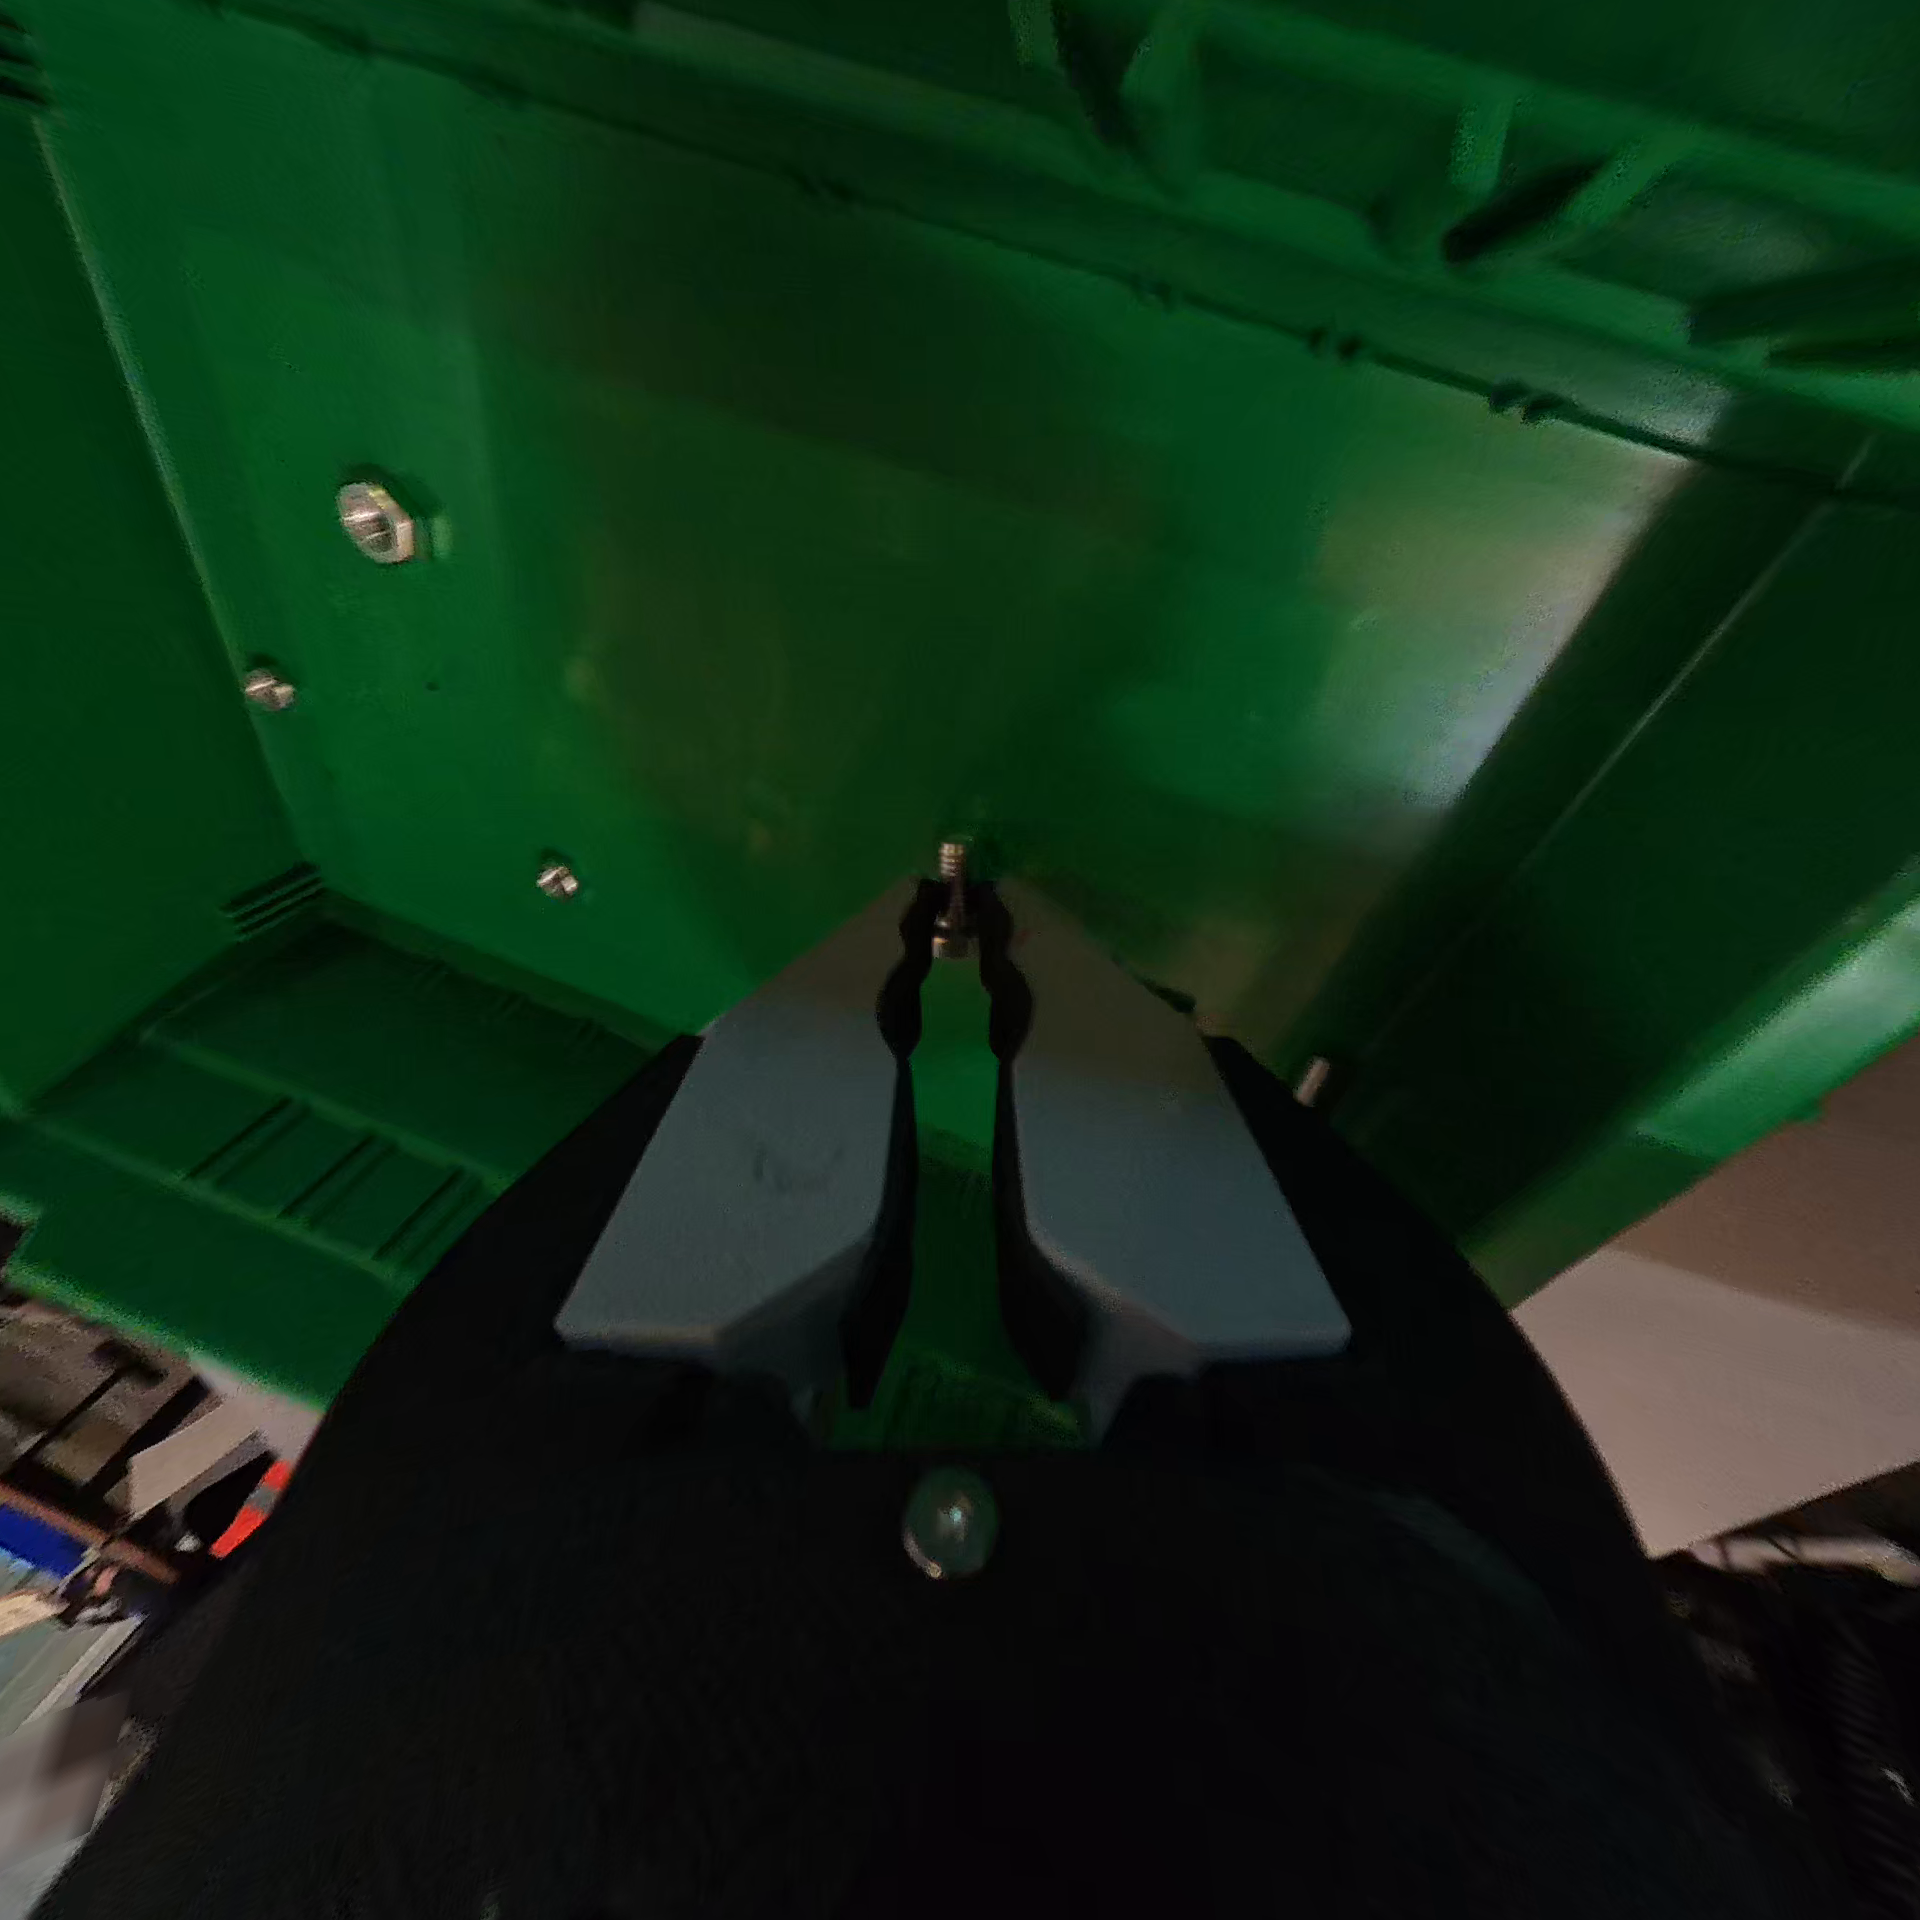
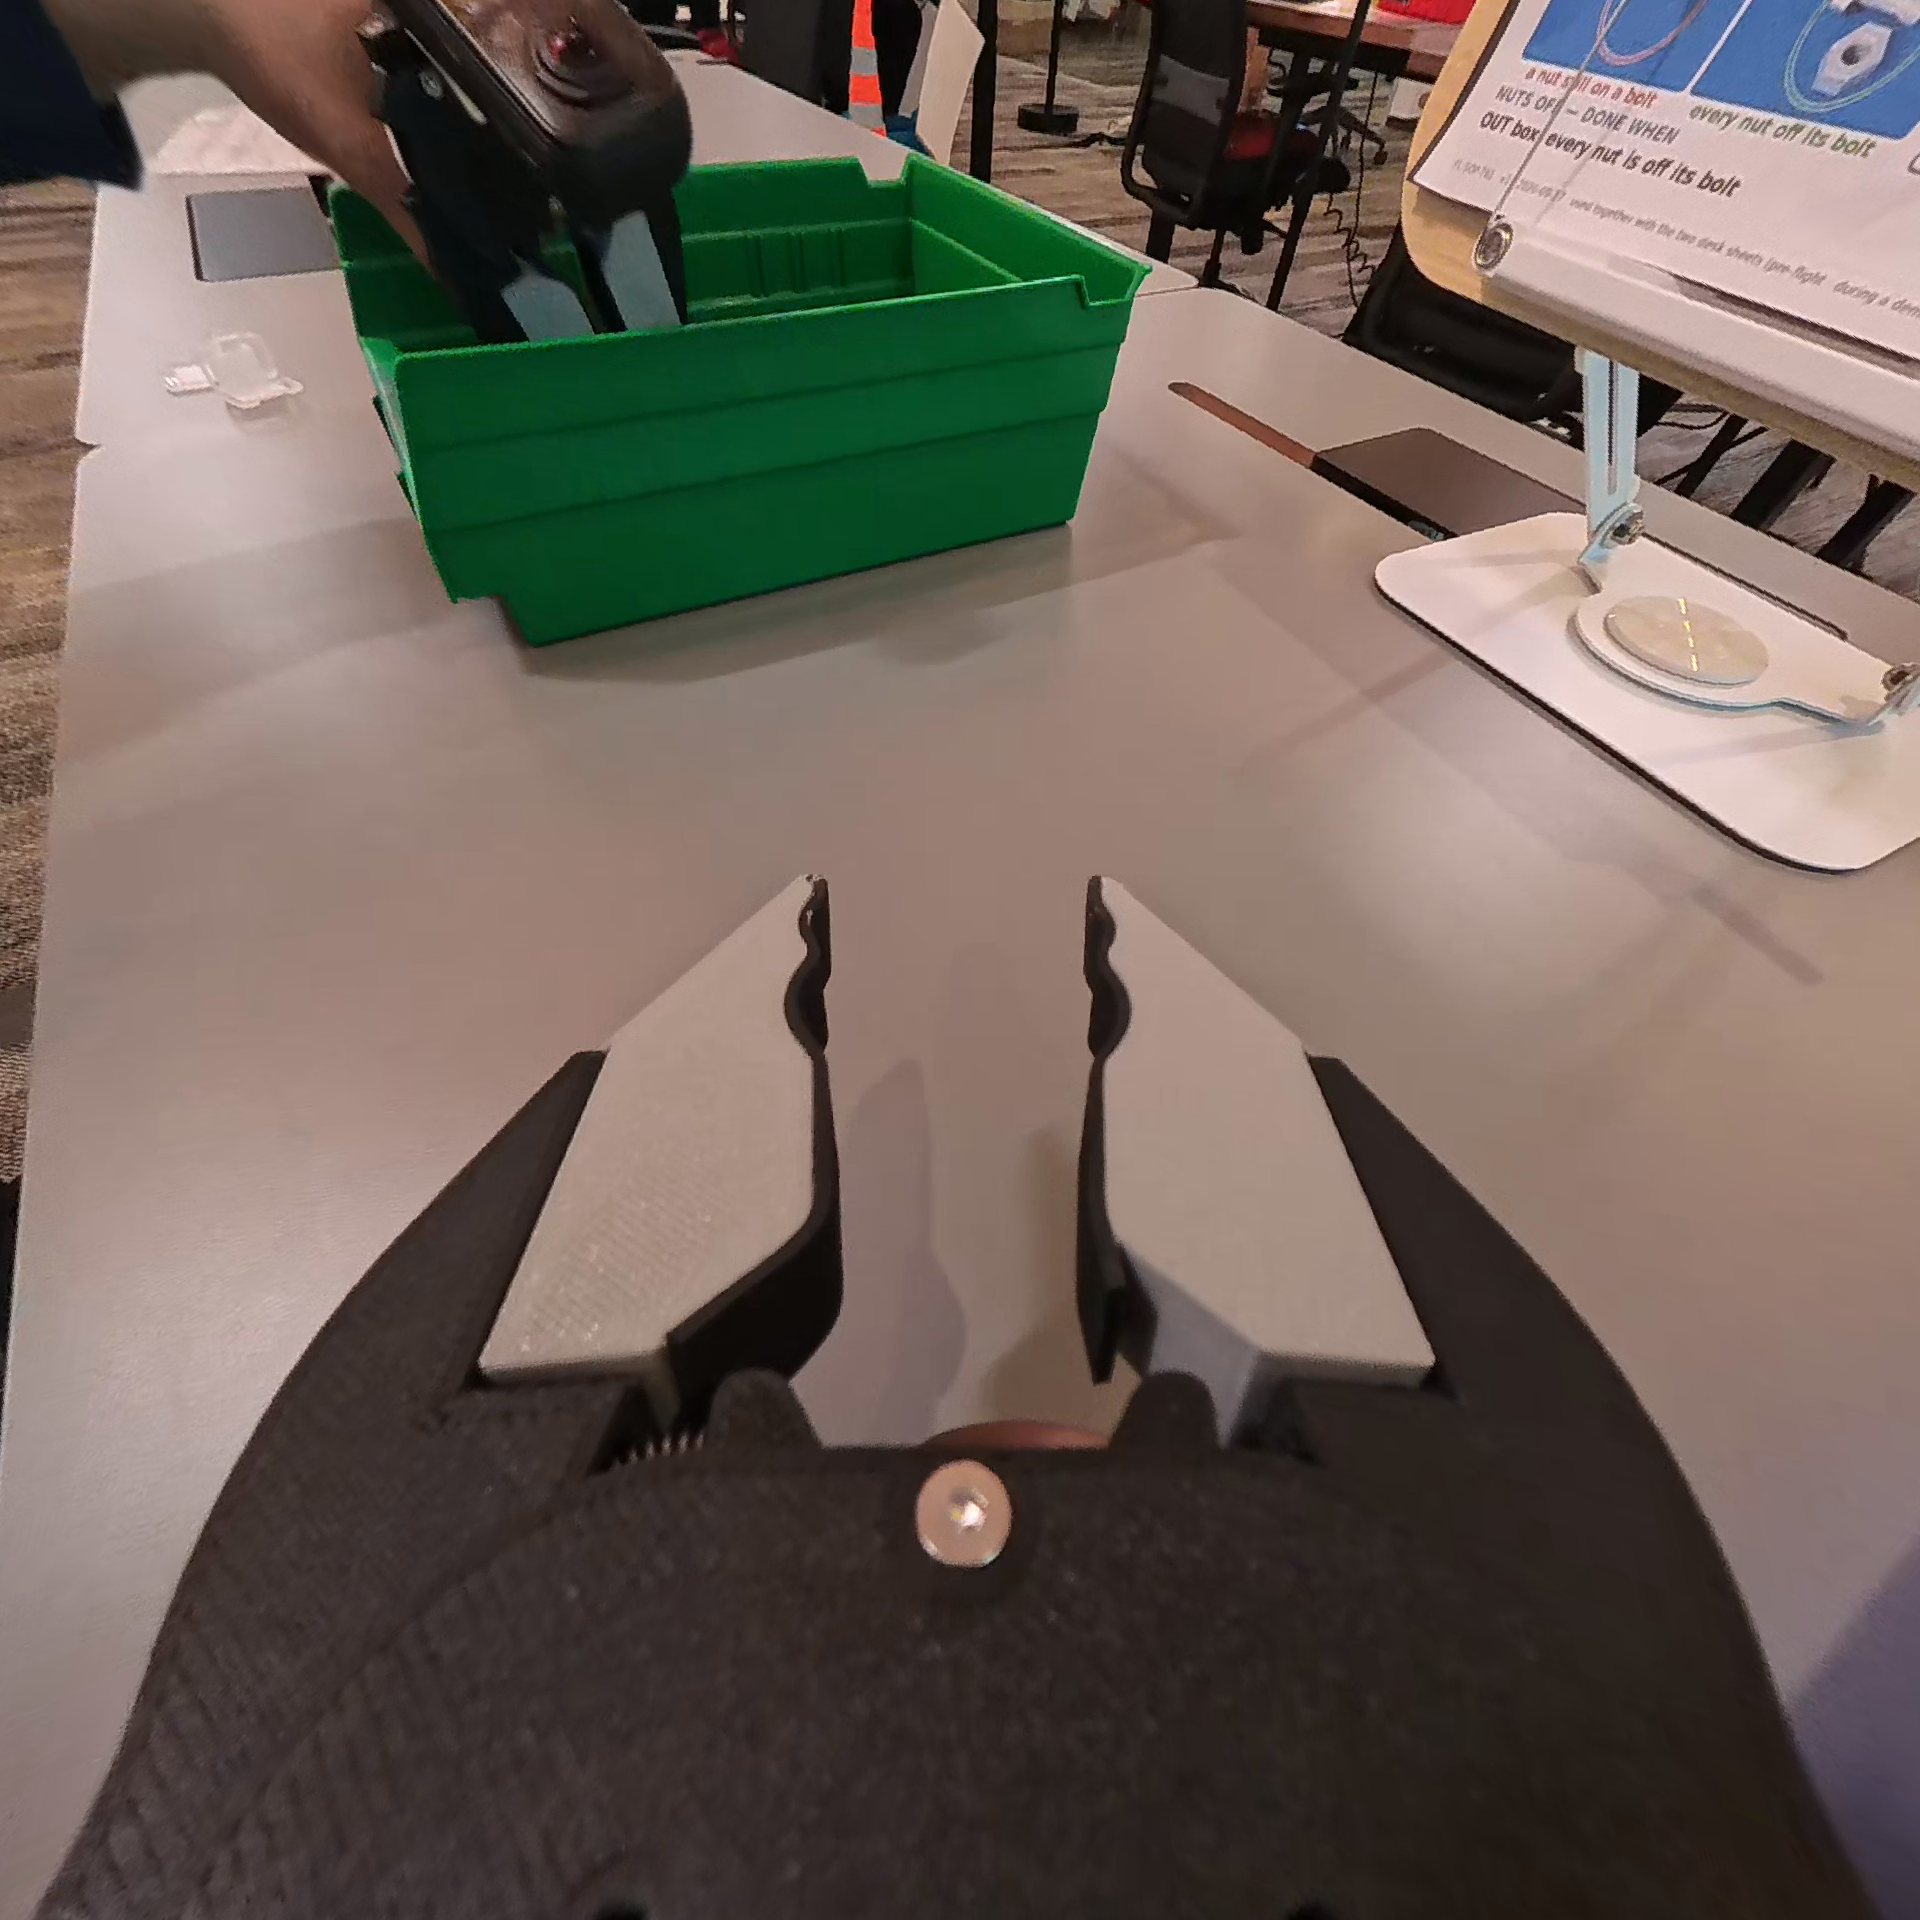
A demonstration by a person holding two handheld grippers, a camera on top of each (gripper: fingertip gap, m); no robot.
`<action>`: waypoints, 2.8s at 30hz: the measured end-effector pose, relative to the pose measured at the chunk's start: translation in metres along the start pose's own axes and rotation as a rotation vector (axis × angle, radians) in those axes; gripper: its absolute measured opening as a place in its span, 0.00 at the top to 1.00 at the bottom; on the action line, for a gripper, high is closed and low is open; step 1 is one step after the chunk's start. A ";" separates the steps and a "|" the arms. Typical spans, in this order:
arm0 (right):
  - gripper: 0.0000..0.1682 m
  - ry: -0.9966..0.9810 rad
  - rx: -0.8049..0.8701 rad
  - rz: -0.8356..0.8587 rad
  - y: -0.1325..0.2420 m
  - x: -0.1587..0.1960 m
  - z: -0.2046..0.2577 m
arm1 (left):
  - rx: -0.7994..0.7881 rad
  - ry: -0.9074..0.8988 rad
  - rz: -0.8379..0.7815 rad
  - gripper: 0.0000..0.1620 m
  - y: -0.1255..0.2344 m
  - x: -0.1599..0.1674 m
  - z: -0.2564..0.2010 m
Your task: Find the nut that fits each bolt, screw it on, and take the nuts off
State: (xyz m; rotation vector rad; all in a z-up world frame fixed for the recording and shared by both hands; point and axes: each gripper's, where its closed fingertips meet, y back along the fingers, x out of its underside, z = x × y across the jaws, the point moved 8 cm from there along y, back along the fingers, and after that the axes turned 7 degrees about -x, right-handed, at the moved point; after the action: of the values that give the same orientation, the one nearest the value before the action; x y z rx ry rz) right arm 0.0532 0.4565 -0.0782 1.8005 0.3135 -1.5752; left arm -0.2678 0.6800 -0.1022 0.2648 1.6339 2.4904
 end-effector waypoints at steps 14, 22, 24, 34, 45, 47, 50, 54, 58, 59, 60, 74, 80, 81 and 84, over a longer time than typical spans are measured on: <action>0.75 -0.032 -0.124 -0.172 0.016 -0.017 0.005 | 0.266 0.519 -1.218 0.97 0.159 -0.150 -0.038; 0.88 -0.131 -0.153 -0.257 0.036 -0.020 -0.019 | 0.294 0.458 -1.279 0.97 0.083 -0.247 -0.080; 0.90 -0.175 -0.150 -0.223 0.034 -0.016 -0.024 | 0.247 0.512 -1.291 0.97 0.071 -0.252 -0.077; 0.89 -0.212 -0.106 -0.024 0.010 0.004 -0.024 | 0.132 0.438 -1.260 0.97 0.066 -0.254 -0.088; 0.97 -0.252 -0.169 -0.025 0.004 0.008 -0.021 | 0.031 0.428 -1.237 0.97 0.065 -0.254 -0.092; 0.97 -0.272 -0.190 -0.034 0.004 0.008 -0.022 | 0.017 0.416 -1.243 0.97 0.066 -0.254 -0.093; 0.96 -0.330 -0.218 -0.048 0.004 0.009 -0.024 | -0.006 0.403 -1.243 0.97 0.067 -0.254 -0.094; 0.91 -0.332 -0.198 -0.048 0.003 0.011 -0.026 | -0.051 0.378 -1.237 0.97 0.068 -0.255 -0.097; 0.97 -0.290 -0.184 -0.021 0.003 0.011 -0.023 | -0.072 0.375 -1.216 0.97 0.066 -0.257 -0.099; 0.97 -0.273 -0.175 -0.012 0.003 0.011 -0.023 | -0.068 0.376 -1.215 0.97 0.066 -0.257 -0.099; 0.97 -0.264 -0.169 -0.013 0.002 0.011 -0.022 | -0.064 0.380 -1.217 0.97 0.066 -0.257 -0.099; 0.97 -0.110 0.062 0.276 -0.005 0.035 -0.032 | -0.043 0.460 -1.215 0.92 0.064 -0.254 -0.091; 0.97 -0.123 0.058 0.304 -0.006 0.039 -0.034 | -0.073 0.456 -1.197 0.92 0.062 -0.252 -0.090; 0.97 -0.125 0.057 0.315 -0.007 0.041 -0.034 | -0.076 0.462 -1.196 0.92 0.062 -0.251 -0.089; 0.95 -0.116 0.065 0.344 -0.010 0.045 -0.034 | -0.073 0.484 -1.209 0.89 0.063 -0.248 -0.086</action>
State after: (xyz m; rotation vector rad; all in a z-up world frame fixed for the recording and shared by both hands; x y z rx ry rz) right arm 0.0835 0.4736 -0.1238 1.6961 -0.0996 -1.4482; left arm -0.0478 0.5237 -0.0937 -1.0736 1.1885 1.6541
